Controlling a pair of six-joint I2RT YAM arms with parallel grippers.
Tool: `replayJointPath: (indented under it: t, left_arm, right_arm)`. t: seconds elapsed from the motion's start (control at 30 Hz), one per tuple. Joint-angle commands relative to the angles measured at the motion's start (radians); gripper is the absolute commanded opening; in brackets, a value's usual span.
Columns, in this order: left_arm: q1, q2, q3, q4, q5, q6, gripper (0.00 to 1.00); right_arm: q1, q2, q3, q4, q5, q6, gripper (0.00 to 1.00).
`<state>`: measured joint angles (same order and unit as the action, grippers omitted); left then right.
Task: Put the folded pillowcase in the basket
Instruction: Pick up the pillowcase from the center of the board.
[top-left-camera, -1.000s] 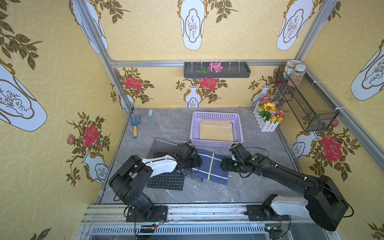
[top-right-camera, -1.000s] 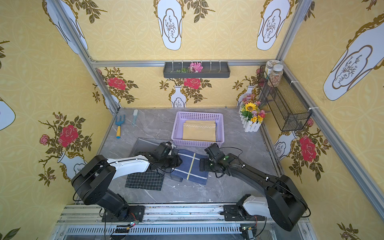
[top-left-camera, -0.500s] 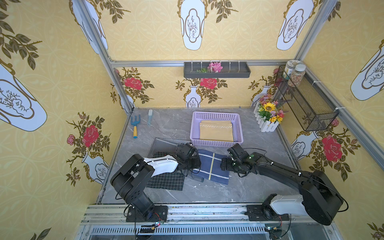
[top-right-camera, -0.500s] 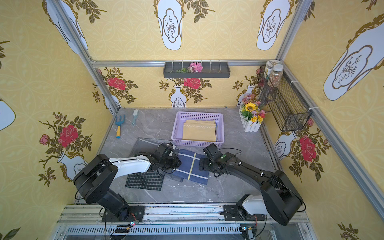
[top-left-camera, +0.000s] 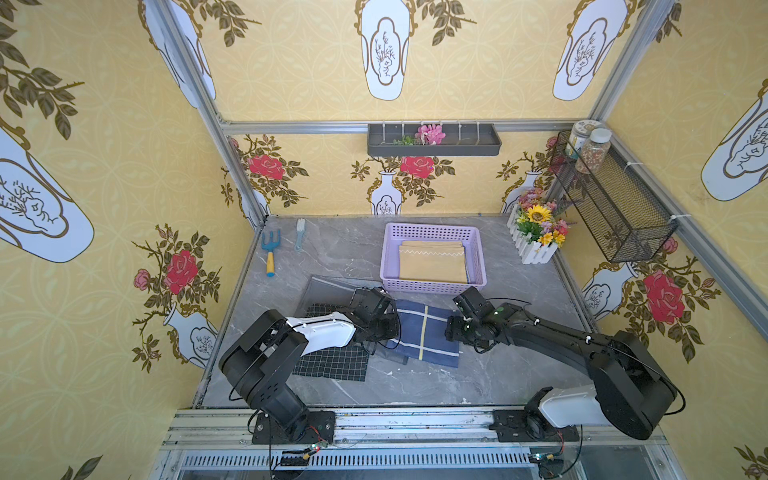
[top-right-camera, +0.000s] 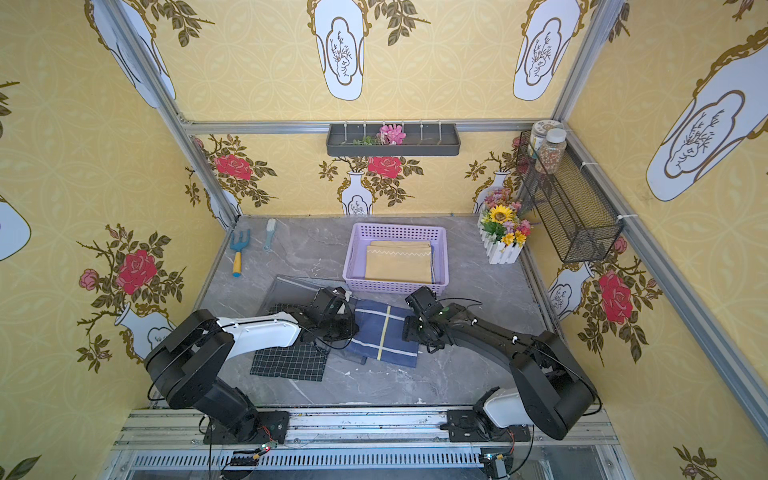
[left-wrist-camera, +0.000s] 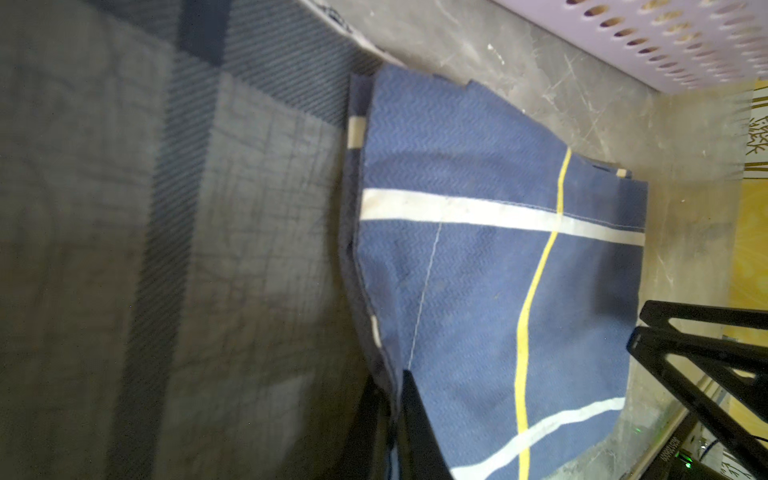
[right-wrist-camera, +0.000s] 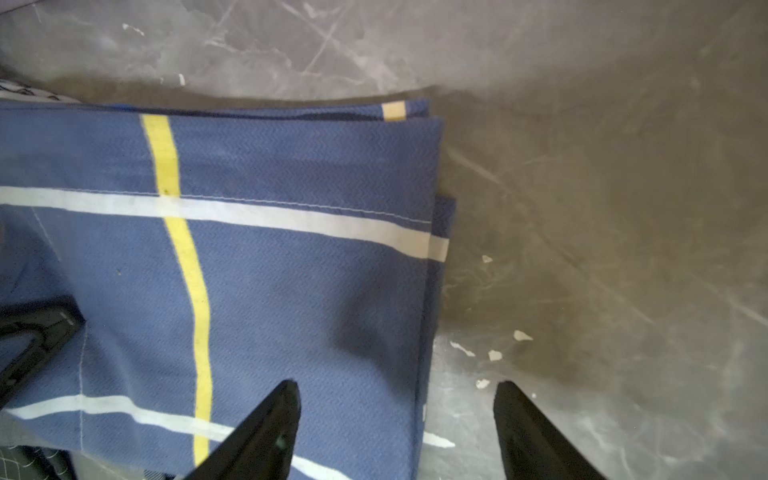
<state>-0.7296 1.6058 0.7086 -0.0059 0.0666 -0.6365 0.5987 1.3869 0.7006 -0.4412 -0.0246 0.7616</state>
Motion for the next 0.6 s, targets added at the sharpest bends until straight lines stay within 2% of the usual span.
replayJointPath:
  t: [0.0,0.1,0.37,0.57]
  left_arm:
    - [-0.001,-0.001,-0.007,-0.001,0.004,0.002,0.03]
    - [-0.001,-0.003,-0.007,-0.001,0.002,0.002,0.00]
    - [-0.001,-0.007,-0.009,-0.001,-0.004,0.001,0.00]
    - [-0.001,-0.013,-0.012,-0.001,-0.005,0.000,0.00]
  right_arm:
    - [-0.010,0.012,0.001,0.032,-0.003,-0.005,0.74]
    - [-0.017,0.023,-0.001,0.042,-0.012,-0.010,0.71]
    - [-0.041,0.046,-0.015,0.091,-0.041,-0.010,0.57]
    - [-0.056,0.072,-0.023,0.116,-0.058,-0.009,0.51]
